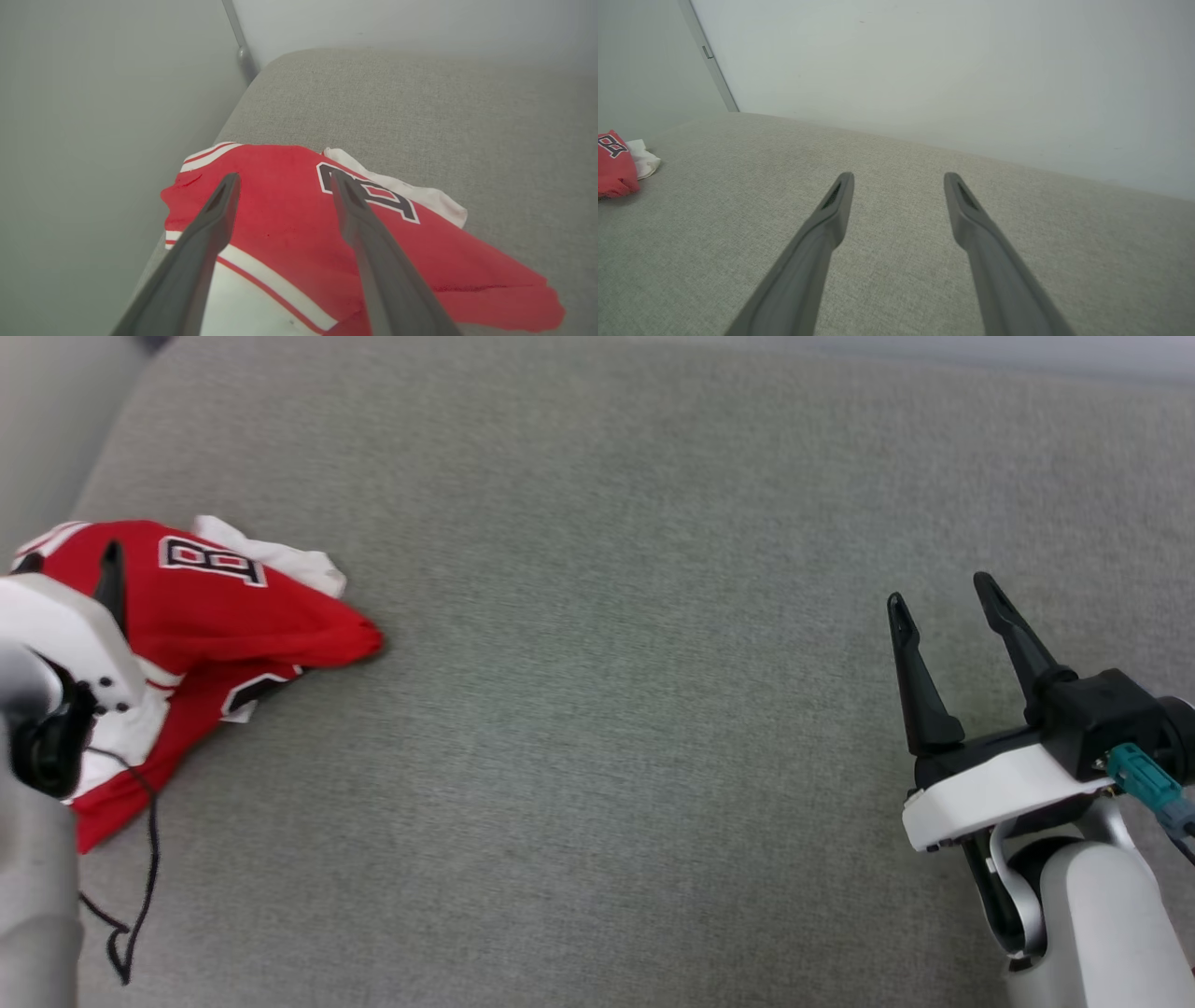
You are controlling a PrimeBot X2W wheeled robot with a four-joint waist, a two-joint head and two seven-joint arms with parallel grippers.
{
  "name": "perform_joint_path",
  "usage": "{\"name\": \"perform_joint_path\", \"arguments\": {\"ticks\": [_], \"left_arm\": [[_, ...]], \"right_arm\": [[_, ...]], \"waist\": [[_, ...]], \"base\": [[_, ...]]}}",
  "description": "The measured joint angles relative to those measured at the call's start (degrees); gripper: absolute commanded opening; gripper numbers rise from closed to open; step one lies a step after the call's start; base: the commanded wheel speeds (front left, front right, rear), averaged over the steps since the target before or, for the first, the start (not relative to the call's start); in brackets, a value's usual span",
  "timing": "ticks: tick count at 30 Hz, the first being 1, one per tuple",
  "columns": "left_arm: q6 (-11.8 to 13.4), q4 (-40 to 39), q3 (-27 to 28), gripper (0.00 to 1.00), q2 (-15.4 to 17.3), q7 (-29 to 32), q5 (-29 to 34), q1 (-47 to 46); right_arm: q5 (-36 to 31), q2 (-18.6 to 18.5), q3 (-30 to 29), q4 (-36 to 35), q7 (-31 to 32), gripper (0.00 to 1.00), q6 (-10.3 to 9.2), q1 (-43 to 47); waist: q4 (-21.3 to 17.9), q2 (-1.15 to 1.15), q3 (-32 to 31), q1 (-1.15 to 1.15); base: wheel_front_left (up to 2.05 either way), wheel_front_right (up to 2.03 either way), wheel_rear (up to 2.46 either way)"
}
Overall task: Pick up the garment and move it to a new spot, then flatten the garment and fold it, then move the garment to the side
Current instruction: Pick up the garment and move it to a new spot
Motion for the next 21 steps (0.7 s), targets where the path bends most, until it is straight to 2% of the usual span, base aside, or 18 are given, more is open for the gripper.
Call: {"name": "perform_joint_path", "arguments": {"ticks": [7, 11, 13, 14, 15, 17, 21], "left_arm": [[-0.38, 4.57, -2.88, 1.00, 4.55, 16.80, -7.75, 0.33], [-0.40, 4.82, -4.09, 1.00, 6.45, 23.54, -12.12, 1.00], [-0.37, 4.61, -4.48, 1.00, 6.67, 24.34, -13.97, 1.06], [-0.37, 4.70, -4.47, 0.94, 6.60, 24.53, -14.95, 1.12], [-0.37, 4.74, -4.50, 0.56, 6.69, 24.65, -15.73, 1.14], [-0.37, 4.81, -4.71, 0.00, 6.67, 23.88, -16.22, 1.36], [-0.10, 5.71, -4.98, 0.00, 6.66, 20.13, -15.64, 1.61]], "right_arm": [[0.62, 0.00, 0.76, 1.33, -1.23, 1.00, 0.00, -1.41], [0.94, 0.00, 1.13, 2.15, -1.55, 1.00, 0.00, -2.01], [0.94, 0.00, 1.33, 2.43, -1.71, 1.00, -0.01, -2.45], [0.97, 0.00, 1.40, 2.48, -1.71, 1.00, -0.01, -2.73], [1.03, 0.00, 1.45, 2.55, -1.71, 1.00, -0.01, -2.88], [1.05, 0.01, 1.49, 2.68, -1.72, 1.00, 0.00, -2.95], [1.12, 0.01, 1.27, 3.22, -1.87, 1.00, -0.01, -2.96]], "waist": [[-3.56, 0.00, 5.12, 0.00], [-4.43, 0.00, 6.62, -0.01], [-4.58, 0.00, 7.00, -0.01], [-4.62, 0.00, 7.08, -0.01], [-4.64, 0.00, 7.10, -0.01], [-4.66, 0.00, 6.93, -0.01], [-4.57, 0.00, 5.79, -0.01]], "base": [[0.00, 0.00, 0.00], [0.00, 0.00, 0.00], [0.00, 0.00, 0.00], [0.00, 0.00, 0.00], [0.00, 0.00, 0.00], [0.00, 0.00, 0.00], [0.00, 0.00, 0.00]]}}
